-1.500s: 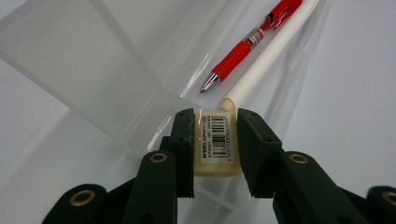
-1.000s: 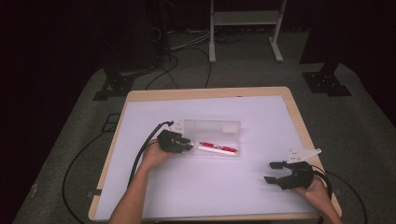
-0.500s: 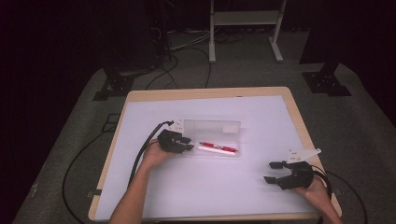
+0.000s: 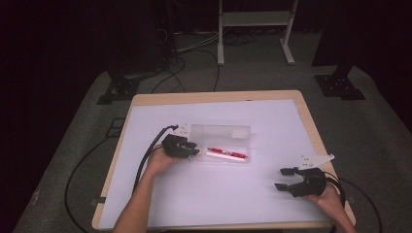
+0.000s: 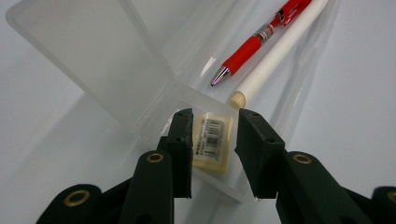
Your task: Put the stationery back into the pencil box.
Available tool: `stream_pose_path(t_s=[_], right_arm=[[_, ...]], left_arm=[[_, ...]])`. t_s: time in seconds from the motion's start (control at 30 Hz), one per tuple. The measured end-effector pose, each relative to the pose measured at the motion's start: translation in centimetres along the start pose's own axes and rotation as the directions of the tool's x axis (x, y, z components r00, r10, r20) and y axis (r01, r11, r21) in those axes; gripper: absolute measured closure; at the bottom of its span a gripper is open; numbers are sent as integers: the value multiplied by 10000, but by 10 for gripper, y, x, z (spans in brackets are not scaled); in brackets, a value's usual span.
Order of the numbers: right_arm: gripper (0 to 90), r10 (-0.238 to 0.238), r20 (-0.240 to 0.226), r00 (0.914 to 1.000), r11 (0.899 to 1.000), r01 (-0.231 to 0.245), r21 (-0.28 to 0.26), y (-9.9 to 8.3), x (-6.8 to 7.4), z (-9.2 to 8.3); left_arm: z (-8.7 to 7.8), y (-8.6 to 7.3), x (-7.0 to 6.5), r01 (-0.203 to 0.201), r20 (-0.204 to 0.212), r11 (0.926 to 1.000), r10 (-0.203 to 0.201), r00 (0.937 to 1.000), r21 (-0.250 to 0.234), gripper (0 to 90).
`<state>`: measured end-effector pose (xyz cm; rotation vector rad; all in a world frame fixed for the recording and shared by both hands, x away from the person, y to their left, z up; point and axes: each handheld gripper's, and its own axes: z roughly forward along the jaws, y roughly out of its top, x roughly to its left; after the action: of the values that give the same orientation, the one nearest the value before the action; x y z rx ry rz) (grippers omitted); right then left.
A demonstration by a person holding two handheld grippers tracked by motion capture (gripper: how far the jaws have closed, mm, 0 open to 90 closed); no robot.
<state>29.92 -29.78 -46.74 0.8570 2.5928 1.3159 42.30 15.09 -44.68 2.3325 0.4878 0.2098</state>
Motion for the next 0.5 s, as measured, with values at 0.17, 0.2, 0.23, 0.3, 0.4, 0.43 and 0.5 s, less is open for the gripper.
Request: stream_pose_path(t_s=[0.17, 0.2, 0.23, 0.3, 0.4, 0.43, 0.5], right_arm=[[325, -6, -1, 10000, 10000, 6, 23, 0, 0, 0], [325, -11, -7, 10000, 10000, 11, 22, 0, 0, 0], [325, -12, 4, 10000, 10000, 12, 12, 0, 0, 0], [325, 3, 6, 10000, 10000, -3, -2, 0, 0, 0], [325, 25, 9, 10000, 10000, -25, -16, 0, -1, 0], [325, 25, 9, 10000, 10000, -25, -16, 0, -1, 0], [325, 51, 1, 10000, 10000, -51, -3, 0, -1, 0]], left_arm=[[-1, 1, 0, 51, -53, 9999, -52, 10000, -161, 664], [-2, 1, 0, 22, -34, 9997, -22, 10000, -233, 664], [-4, 2, 0, 55, -15, 9995, -55, 10000, -306, 660], [-5, 2, -1, 38, -14, 9995, -38, 10000, -326, 657], [-8, 3, -2, 64, 22, 9992, -63, 10000, -401, 654], [-8, 3, -2, 64, 22, 9992, -63, 10000, -401, 650], [-12, 4, -4, -17, 37, 9989, 19, 10000, -467, 645]])
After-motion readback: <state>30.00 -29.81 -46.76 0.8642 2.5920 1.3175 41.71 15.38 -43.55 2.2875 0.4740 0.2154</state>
